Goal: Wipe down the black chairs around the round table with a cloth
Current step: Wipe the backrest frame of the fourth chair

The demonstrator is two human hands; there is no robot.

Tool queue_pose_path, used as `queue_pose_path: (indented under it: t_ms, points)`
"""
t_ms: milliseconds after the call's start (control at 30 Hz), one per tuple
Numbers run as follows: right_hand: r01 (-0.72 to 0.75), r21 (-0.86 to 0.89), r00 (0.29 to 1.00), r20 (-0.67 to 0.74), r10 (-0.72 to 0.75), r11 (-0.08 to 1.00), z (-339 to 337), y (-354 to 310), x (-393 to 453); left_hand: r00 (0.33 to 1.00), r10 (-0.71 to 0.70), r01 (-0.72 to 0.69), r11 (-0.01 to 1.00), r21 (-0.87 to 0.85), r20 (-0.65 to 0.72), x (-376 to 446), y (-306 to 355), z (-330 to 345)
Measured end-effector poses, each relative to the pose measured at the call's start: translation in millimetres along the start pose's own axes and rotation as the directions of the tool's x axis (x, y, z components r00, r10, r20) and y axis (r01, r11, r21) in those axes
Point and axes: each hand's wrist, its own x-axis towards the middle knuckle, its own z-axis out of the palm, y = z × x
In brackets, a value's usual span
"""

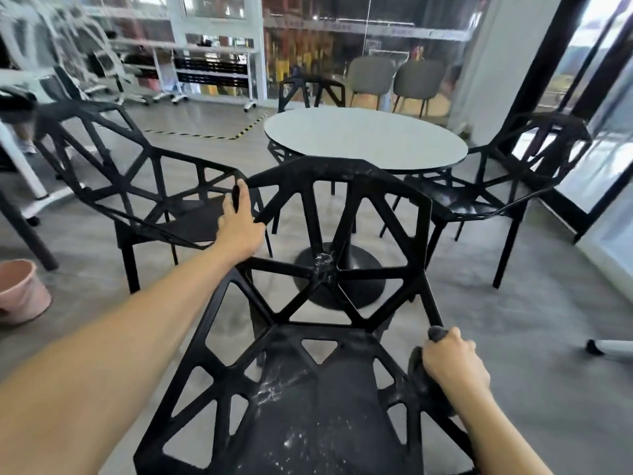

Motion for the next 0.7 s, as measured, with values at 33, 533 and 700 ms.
queue_pose_path:
  t_ms: [33,533,700]
  points:
    - [0.006,0.012,1.0,0.006,-0.006,1.0,-1.3,3.5,-2.5,1.0,0.009,-0.009,1.0,0.006,-0.004,0.1,0.1,1.2]
    - [0.795,0.279,0.555,-0.693,-0.461,0.538,-119.2,-183.0,3.1,0.849,0.413,-0.372,0.91,0.184,-0.329,64.0,16.6,1.9]
    - [0.934,-0.261,0.022,-0.64,-0.768,0.245,-104.0,-276.9,33.6,0.818,0.341,-0.321,0.939,0.123,-0.463,81.9,15.6,15.9]
